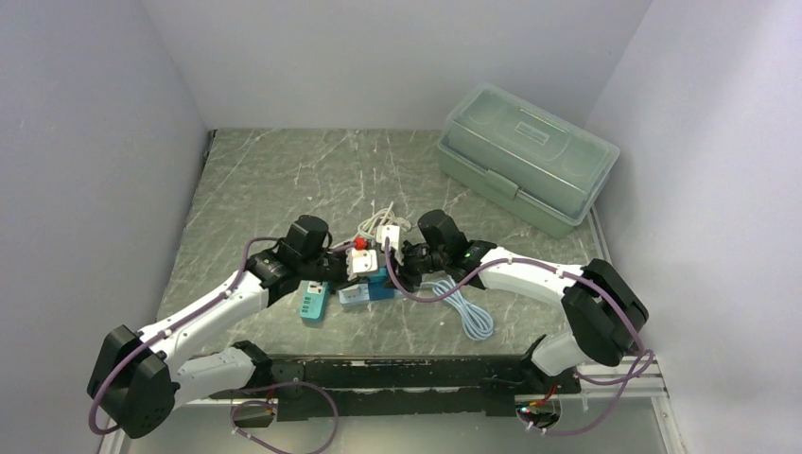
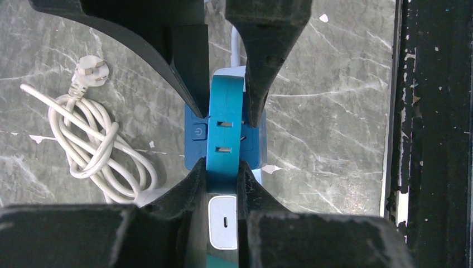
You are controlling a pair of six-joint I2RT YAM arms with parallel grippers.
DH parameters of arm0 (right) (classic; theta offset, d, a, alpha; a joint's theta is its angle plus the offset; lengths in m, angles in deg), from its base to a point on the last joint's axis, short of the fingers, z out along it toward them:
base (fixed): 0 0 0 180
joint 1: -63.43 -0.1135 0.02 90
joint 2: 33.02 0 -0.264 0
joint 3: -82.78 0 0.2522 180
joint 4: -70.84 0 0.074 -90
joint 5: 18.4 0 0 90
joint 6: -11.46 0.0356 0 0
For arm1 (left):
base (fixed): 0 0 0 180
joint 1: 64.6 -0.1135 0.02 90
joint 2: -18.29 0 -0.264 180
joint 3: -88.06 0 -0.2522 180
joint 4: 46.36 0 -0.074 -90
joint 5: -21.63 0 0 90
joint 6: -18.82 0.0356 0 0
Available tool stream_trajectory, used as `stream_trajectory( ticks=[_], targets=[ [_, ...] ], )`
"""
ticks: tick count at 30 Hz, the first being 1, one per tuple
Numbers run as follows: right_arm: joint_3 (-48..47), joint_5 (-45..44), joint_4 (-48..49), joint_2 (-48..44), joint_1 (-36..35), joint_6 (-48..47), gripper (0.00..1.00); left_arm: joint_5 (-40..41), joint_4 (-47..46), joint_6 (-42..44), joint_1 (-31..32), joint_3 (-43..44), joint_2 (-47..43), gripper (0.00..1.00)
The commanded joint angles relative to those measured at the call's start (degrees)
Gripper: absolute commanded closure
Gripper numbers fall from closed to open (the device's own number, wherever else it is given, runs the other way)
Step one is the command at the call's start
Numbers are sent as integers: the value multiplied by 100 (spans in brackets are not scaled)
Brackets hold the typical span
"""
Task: Insert the plug
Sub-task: Insert the plug into the socket.
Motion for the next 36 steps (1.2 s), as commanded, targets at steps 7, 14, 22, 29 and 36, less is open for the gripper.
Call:
stream_trajectory(
  ticks=[7,14,22,29,36],
  targets=[
    [-226,-452,226,-453,-76,-265,50,84,-348,-196,35,336,5,97],
    [46,-235,711,-738,-77,103,52,119,-366,-259,53,382,-67,100],
    [-171,124,651,-322,-88,101,58,74,-361,-229,122,404,-104,95],
    [-412,230,393,57,-98,-162,98,280,-456,-290,238,292,-140,58],
    [-347,217,266,-11,-80,-322,100,1030,-86,-366,239,53,-584,0]
  ],
)
